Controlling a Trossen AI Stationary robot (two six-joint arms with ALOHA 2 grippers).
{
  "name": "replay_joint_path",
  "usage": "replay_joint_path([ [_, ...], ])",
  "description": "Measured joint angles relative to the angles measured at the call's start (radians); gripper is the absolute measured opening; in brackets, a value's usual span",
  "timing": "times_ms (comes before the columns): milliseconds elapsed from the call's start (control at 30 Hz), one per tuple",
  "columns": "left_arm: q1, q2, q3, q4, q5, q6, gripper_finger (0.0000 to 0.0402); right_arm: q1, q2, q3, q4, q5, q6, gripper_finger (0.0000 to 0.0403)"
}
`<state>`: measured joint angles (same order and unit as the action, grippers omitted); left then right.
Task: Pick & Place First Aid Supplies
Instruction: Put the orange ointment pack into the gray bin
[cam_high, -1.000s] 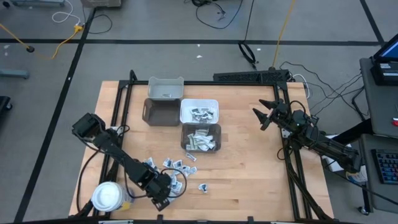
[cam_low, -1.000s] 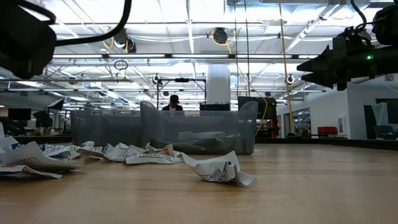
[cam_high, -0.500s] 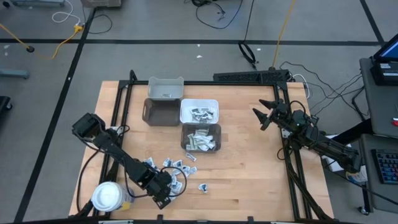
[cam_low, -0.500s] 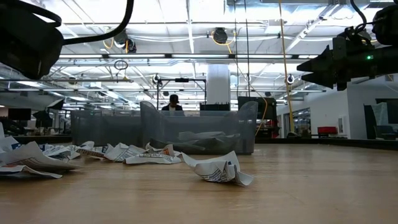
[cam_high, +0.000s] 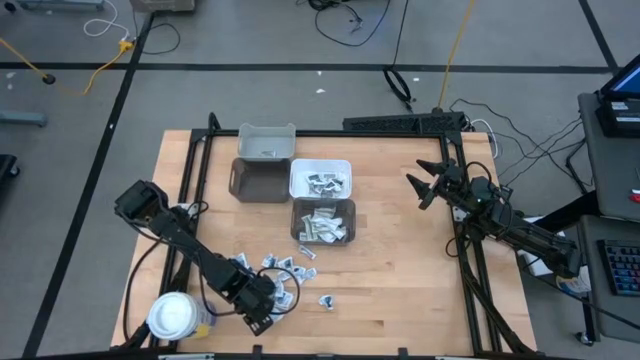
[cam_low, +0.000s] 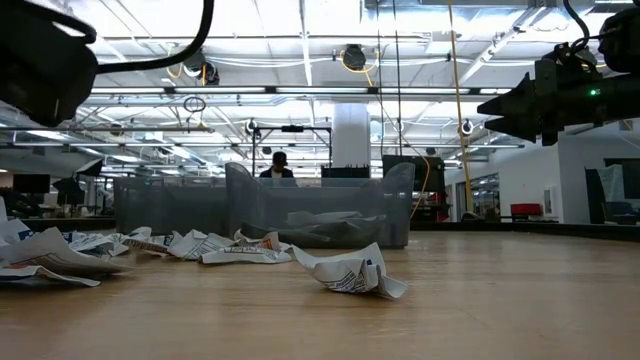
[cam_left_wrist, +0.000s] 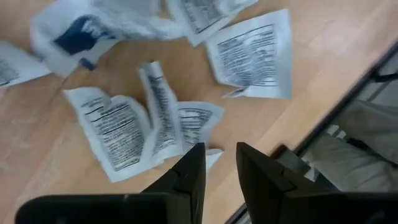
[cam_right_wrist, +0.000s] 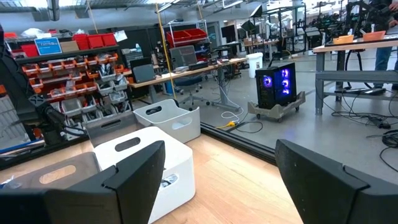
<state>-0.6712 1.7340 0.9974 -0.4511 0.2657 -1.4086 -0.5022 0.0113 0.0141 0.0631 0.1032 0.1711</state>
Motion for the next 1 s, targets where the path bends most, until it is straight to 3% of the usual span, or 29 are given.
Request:
replay_joint_path([
  [833, -0.013, 0.06, 0.002, 0.006, -0.076, -0.038, 0.0091, 0.0, 0.0, 0.0, 0.0, 0.0, 0.0, 0.0297],
  [900, -0.013, 0.06, 0.002, 0.002, -0.077, -0.038, 0.0081, 0.0, 0.0, 0.0, 0.0, 0.0, 0.0, 0.0297],
  [1000, -0.013, 0.06, 0.001, 0.0, -0.079, -0.04, 0.0034, 0.0, 0.0, 0.0, 0.0, 0.0, 0.0, 0.0297],
])
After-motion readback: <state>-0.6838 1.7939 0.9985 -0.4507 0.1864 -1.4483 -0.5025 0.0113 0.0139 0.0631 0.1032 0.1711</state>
